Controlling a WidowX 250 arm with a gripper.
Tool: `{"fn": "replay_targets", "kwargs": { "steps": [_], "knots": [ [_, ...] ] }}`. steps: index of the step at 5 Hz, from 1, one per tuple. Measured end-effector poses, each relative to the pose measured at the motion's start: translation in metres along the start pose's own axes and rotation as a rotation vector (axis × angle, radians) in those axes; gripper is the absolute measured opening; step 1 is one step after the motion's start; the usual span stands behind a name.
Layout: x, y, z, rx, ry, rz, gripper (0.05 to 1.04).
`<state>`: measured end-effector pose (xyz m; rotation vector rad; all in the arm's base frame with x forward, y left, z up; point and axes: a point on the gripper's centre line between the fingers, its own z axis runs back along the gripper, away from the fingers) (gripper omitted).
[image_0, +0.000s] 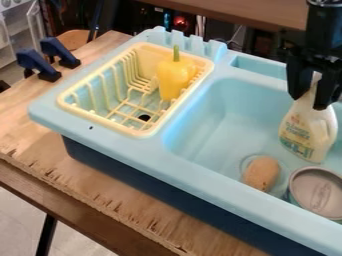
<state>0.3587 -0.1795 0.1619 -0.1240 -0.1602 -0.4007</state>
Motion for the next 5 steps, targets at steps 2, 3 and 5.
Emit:
{"fn": "replay_targets", "kwargs": {
  "steps": [2,3,5],
  "knots": [
    [-0.005,-0.001,0.001,-0.01,-0.011,0.009,0.398],
    [-0.008,0.003,0.003,-0.018,0.003,0.012,0.392],
    [-0.016,0.007,0.038,-0.023,-0.061,0.028,0.388]
  ]
}}
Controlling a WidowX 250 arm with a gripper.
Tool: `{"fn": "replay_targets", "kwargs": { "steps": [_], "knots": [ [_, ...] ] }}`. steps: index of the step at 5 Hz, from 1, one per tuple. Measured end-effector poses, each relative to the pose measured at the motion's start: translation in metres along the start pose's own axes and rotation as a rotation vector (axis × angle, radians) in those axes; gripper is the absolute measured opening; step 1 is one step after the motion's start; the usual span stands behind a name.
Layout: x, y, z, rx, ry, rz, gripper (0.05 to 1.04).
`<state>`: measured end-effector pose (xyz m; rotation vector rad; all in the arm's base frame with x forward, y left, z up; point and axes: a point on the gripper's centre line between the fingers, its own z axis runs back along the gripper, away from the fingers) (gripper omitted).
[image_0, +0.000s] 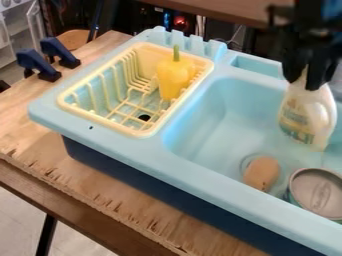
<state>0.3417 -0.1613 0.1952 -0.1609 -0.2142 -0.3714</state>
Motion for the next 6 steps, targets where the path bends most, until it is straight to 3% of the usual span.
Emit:
{"fn": "replay_targets", "kwargs": {
  "steps": [1,4,6],
  "knots": [
    [-0.002,0.009,0.004,-0.001,0.008,0.028,0.388],
    [-0.014,0.059,0.01,0.125,0.062,0.188,0.388],
    [-0.021,0.08,-0.015,0.116,0.154,0.249,0.388]
  ]
}}
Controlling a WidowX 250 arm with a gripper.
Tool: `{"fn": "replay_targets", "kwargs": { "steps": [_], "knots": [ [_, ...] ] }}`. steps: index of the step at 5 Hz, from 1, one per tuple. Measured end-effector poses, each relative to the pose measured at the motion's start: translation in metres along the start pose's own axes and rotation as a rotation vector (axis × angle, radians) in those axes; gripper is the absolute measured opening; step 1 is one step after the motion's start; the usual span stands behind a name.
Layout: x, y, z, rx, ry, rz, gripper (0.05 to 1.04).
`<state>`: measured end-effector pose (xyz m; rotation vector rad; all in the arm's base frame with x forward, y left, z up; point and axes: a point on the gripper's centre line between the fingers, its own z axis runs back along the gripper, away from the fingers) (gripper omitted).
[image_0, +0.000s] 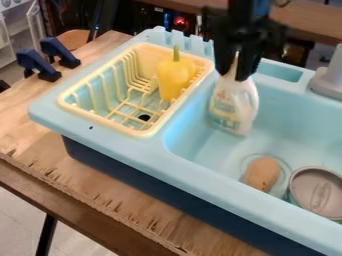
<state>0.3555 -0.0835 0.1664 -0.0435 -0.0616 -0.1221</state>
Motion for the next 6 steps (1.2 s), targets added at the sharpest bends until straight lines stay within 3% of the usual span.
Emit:
{"fn": "replay_targets", "kwargs": {
  "steps": [1,2,3,4,5,6],
  "knots": [
    [-0.002,-0.002,-0.007,-0.017,0.008,-0.005,0.388],
    [-0.002,-0.005,-0.007,-0.026,-0.006,-0.04,0.455],
    [-0.004,-0.007,-0.009,-0.025,-0.004,-0.074,0.771],
    [-0.004,-0.009,0.002,-0.013,-0.043,-0.089,1.003],
    [-0.007,-0.012,0.027,-0.005,-0.098,-0.088,1.007],
    [-0.011,-0.015,0.042,0.067,-0.088,-0.102,1.003]
  ]
}}
